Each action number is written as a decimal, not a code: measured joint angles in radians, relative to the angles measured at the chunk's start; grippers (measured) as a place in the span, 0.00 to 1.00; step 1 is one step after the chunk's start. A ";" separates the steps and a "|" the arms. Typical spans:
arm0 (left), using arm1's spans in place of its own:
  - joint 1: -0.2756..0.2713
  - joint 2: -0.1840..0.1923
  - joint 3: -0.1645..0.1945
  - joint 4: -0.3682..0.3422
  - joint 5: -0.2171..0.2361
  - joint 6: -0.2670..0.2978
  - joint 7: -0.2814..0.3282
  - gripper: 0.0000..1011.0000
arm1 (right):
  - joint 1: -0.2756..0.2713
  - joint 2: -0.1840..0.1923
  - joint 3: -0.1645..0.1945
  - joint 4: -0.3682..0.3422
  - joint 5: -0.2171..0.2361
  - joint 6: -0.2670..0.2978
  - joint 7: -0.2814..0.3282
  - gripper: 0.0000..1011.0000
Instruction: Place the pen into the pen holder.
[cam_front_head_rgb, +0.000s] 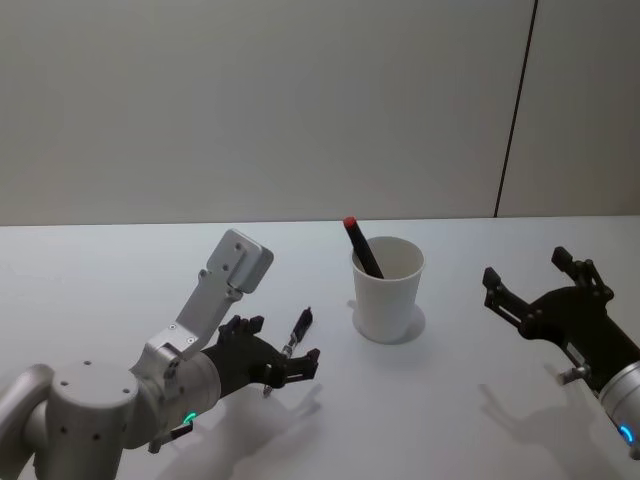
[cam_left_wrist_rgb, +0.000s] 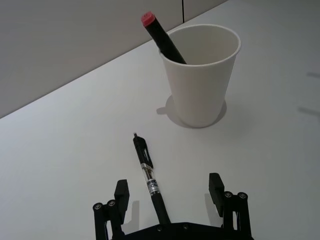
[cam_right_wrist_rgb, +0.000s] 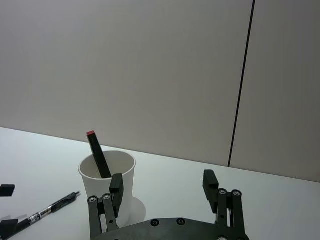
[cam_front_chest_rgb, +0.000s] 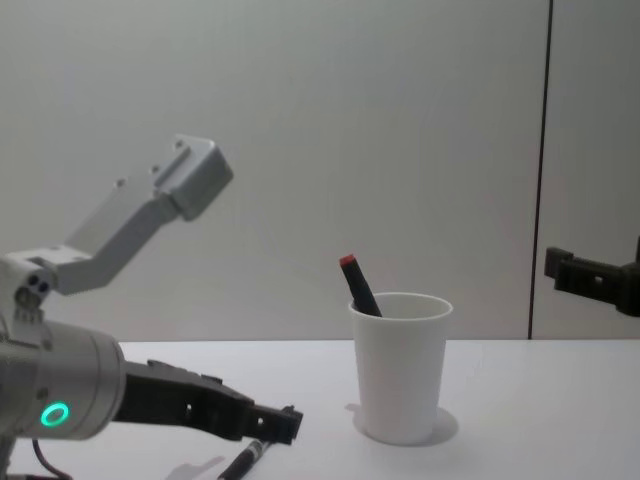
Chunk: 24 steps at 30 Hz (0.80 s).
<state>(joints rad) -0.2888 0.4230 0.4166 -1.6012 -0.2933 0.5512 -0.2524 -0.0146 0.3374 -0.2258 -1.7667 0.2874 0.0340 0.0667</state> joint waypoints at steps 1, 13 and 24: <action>-0.001 -0.003 0.002 0.003 0.002 0.003 0.001 0.99 | 0.000 0.000 0.000 0.000 0.000 0.000 0.000 0.99; 0.000 -0.028 0.019 0.015 0.016 0.050 0.050 0.99 | 0.000 0.000 0.000 0.000 0.000 0.000 0.000 0.99; 0.017 -0.041 0.026 0.016 0.004 0.072 0.101 0.99 | 0.000 0.000 0.000 0.000 0.000 0.000 0.000 0.99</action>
<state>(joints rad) -0.2718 0.3819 0.4424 -1.5854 -0.2897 0.6235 -0.1510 -0.0146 0.3374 -0.2258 -1.7667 0.2874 0.0341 0.0668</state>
